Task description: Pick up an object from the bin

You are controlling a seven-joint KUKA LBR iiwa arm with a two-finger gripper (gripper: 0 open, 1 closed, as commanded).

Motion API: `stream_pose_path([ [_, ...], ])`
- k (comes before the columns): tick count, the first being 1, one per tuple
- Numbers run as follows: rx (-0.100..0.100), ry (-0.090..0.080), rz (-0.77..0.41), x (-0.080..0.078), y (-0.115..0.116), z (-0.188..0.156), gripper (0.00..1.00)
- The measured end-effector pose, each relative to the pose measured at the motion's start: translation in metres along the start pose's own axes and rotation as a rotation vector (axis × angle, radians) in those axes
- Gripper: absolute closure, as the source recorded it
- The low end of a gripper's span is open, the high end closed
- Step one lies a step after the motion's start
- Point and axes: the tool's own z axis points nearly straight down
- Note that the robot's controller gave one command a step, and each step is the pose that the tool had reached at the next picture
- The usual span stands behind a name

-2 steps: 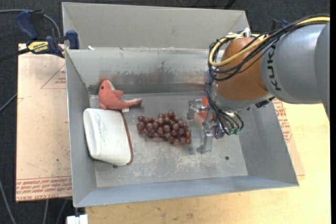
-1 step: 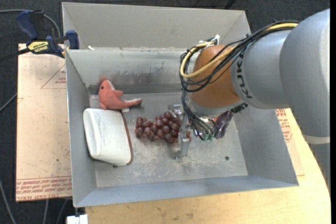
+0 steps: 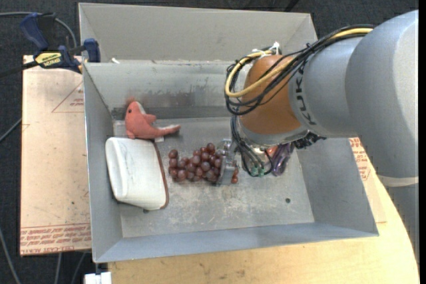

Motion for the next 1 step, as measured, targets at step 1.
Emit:
stream_pose_path([
  [1, 0.0, 0.0, 0.0, 0.0, 0.0, 0.0, 1.0],
])
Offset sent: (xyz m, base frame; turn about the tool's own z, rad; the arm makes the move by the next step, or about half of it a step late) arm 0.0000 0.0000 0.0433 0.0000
